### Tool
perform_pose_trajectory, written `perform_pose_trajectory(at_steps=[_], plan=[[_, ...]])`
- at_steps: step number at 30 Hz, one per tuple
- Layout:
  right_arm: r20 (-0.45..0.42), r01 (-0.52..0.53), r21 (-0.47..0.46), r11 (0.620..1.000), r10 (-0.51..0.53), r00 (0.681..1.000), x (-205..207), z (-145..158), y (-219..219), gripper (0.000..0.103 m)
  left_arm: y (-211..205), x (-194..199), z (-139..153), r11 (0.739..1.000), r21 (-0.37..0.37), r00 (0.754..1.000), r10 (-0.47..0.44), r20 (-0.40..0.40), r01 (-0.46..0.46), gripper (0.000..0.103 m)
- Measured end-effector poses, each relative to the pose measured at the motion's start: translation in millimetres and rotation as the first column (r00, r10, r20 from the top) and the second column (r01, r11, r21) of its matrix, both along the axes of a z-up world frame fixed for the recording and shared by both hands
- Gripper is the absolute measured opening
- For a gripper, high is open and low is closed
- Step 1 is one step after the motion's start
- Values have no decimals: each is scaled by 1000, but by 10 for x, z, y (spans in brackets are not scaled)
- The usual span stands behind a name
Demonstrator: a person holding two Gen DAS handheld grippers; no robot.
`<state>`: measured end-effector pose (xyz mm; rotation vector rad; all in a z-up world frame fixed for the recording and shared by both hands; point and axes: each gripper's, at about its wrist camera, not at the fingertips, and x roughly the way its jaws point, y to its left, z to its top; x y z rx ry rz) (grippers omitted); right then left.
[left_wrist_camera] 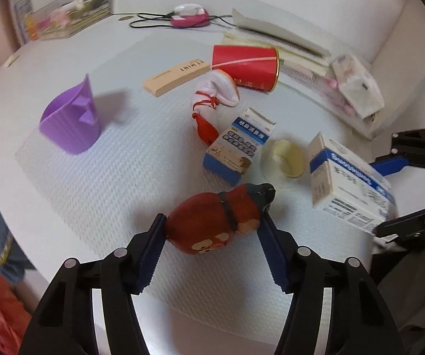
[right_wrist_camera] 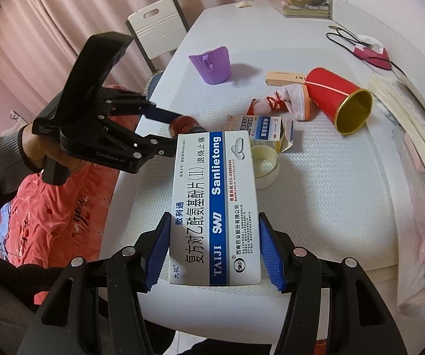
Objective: Collect trash
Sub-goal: 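Carry the medicine box and red toy with both tools over the orange bin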
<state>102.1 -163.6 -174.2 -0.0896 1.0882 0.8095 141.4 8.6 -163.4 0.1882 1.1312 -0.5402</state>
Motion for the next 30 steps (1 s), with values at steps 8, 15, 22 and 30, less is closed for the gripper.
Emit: perform_pose_trajectory(at_steps=[8,15,22,30], plan=[[35,-50,13,999,50,998,-70,200,-53,57,23,-385,337,996,-16,995,92,50,-91,63],[80,-174,26,984,172,982,-110,419,129,57,214,-798,630,976,-28,971,220,97,-218,63],[112,-341,41,939,335,935,-193,582,590,57,523,-1283,837,925,-25,914,379,144,-380,63],[109,-538,45,842,531,840,-470,618,1380,57,1066,-1913,855,813,-21,804,579,136,-582,63]])
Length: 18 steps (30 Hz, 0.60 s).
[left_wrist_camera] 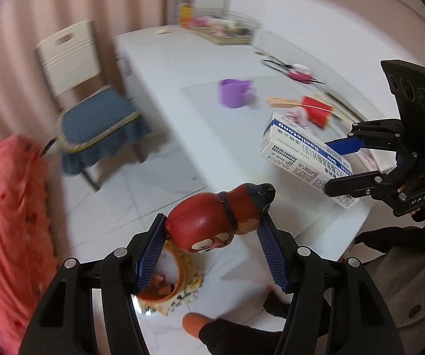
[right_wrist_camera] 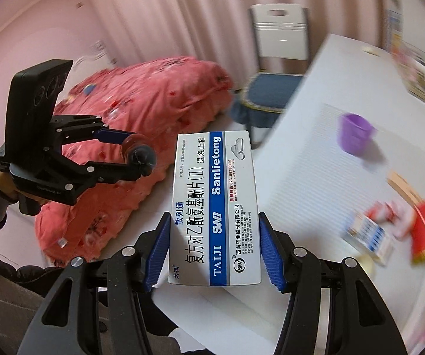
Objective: Collect trash
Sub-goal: 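Carry the medicine box and red toy with both tools over the orange bin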
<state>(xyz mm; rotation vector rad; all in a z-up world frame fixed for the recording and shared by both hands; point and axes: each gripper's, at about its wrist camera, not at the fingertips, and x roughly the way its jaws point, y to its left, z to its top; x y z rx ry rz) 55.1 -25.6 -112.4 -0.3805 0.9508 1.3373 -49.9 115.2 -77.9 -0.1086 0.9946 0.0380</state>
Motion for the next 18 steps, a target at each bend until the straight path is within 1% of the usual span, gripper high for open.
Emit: perform_pose_trajectory(at_steps=[5,9,14,17,18], plan=[[-4,-121,-15,993,121,993,-261,-32,509,57,325,-393,-32,992,-15,992,124,-14,-125,63],[-11,-196,-27,980,195,981,-479,-88,946,57,551,-576,-102,981,-33,981,190,-31,-191,63],[-30,-233,-51,971,231,972,-635,-234,1414,57,851,-718,-302,967,-70,968,242,-62,-246,63],[-42,-233,-69,970,231,972,-688,-361,1625,57,996,-723,-437,964,-95,967,241,-77,-248,63],[-55,-225,-83,971,221,974,-680,-451,1709,57,1049,-720,-486,964,-100,968,238,-80,-246,63]])
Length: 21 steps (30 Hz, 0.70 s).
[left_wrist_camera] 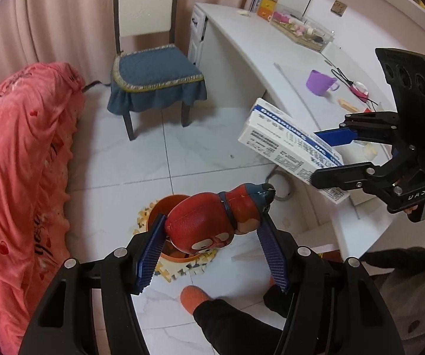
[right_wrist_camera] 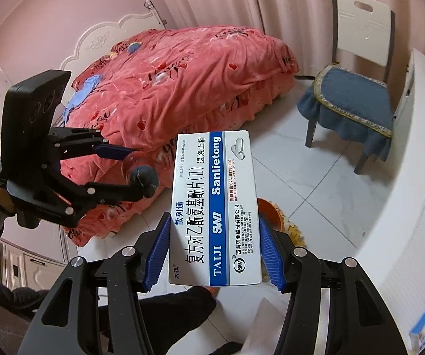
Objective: Collect trash
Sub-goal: 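Carry the medicine box and red toy with both tools over the orange bin, then open both tools to drop the medicine box and red toy into the bin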
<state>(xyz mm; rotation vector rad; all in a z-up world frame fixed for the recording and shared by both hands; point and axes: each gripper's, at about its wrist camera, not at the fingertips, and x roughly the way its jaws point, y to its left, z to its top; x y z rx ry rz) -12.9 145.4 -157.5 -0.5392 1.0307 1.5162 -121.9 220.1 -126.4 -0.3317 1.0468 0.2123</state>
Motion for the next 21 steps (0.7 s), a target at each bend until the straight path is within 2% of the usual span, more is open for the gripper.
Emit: perform_pose_trajectory(at_steps=[14,21], plan=[[-66,127,-169,977,-139,988,216,-1278,723,57,578,264,-1046,992,-120,998,-39,-46,34,65],[-73,153,-213,965,-172,982,258,-1663,888,57,692,343,-1372,986,-161,996,-64,-65,53,65]])
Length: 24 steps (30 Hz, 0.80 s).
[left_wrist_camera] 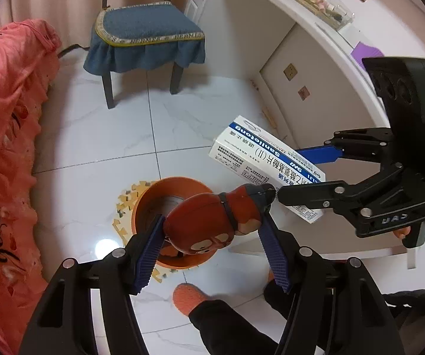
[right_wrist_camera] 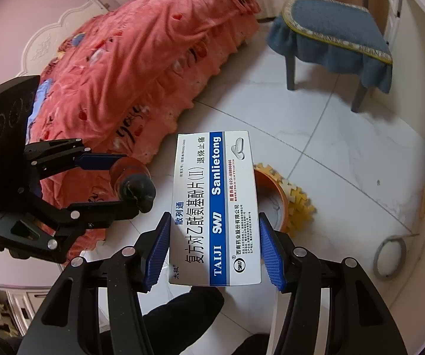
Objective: Collect trash
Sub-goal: 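Open both tools to drop the medicine box and red toy into the bin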
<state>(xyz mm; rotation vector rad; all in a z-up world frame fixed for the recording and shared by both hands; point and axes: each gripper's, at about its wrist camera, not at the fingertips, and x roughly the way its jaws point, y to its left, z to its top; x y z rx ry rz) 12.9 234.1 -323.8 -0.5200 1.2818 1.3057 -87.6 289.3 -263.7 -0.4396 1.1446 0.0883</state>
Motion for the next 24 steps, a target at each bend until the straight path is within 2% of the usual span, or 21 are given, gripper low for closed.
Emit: perform_pose_trajectory(at_steps=[5,11,13,17,24], plan=[[-12,34,-28,999,-35,999,66,-204,63,57,48,14,-158,1000,-16,1000,-14,-21,13,66],[9,62,-46,997,-61,998,65,-370,161,59,89,11,-272,1000,10,999,4,-31,-4,75],[14,76,-56,996,-75,997,73,-417,169,67,120,2,-314,1000,-2,999,14,-37,-14,75],[19,77,-70,995,-76,997,69,-476,183,71,129,5,-362,1000,-20,999,18,-51,-19,75],[14,57,-73,996,-56,998,13,-456,166,71,94,-40,-325,1000,-22,998,16,-64,-18,75]])
